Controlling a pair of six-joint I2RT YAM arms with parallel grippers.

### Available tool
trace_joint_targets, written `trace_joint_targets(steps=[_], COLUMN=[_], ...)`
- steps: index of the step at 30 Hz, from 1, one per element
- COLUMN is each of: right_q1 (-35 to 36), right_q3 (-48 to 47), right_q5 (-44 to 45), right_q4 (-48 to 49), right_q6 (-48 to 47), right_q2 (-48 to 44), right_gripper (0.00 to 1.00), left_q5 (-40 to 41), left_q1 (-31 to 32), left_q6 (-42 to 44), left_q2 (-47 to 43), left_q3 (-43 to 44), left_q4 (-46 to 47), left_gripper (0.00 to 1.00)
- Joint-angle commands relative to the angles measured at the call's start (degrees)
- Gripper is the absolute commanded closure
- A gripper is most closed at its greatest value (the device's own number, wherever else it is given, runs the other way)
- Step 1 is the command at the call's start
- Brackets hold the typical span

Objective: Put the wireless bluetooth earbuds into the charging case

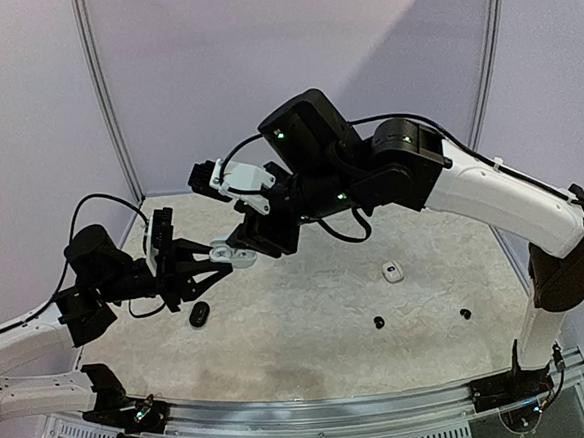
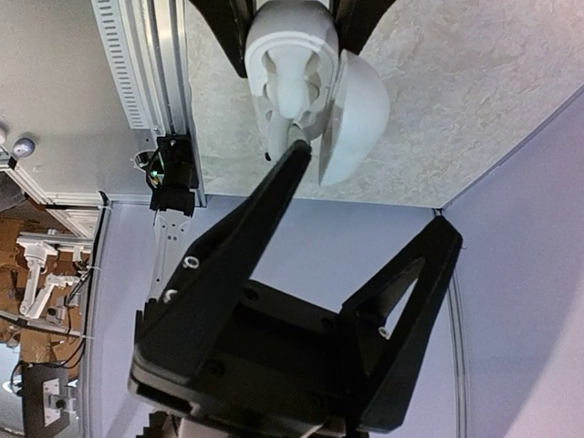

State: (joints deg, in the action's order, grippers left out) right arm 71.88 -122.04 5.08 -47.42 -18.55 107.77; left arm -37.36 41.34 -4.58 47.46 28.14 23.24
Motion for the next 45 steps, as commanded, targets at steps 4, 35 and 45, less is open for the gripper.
trace_joint_targets(steps=[4, 35, 45], right_q1=[-0.83, -3.35, 0.59], right_q3=[-2.15, 1.18, -5.57], right_q5=[1.86, -4.46, -6.59], right_q4=[-2.72, 1.81, -6.49], right_q6=[1.29, 7.99, -1.28], right_q2=[2.02, -6.95, -0.08], right_gripper=[0.45, 0.62, 0.80], left_q5=[-2.45, 6.21, 3.85], left_q1=[0.32, -1.90, -2.32], left_q6=[3.84, -7.21, -5.99], left_q2=[-0.39, 0.44, 0.43], left_q3=[1.37, -0.91, -0.63], left_q4=[-0.18, 0.13, 0.25], left_gripper=[1.00, 1.00, 1.00])
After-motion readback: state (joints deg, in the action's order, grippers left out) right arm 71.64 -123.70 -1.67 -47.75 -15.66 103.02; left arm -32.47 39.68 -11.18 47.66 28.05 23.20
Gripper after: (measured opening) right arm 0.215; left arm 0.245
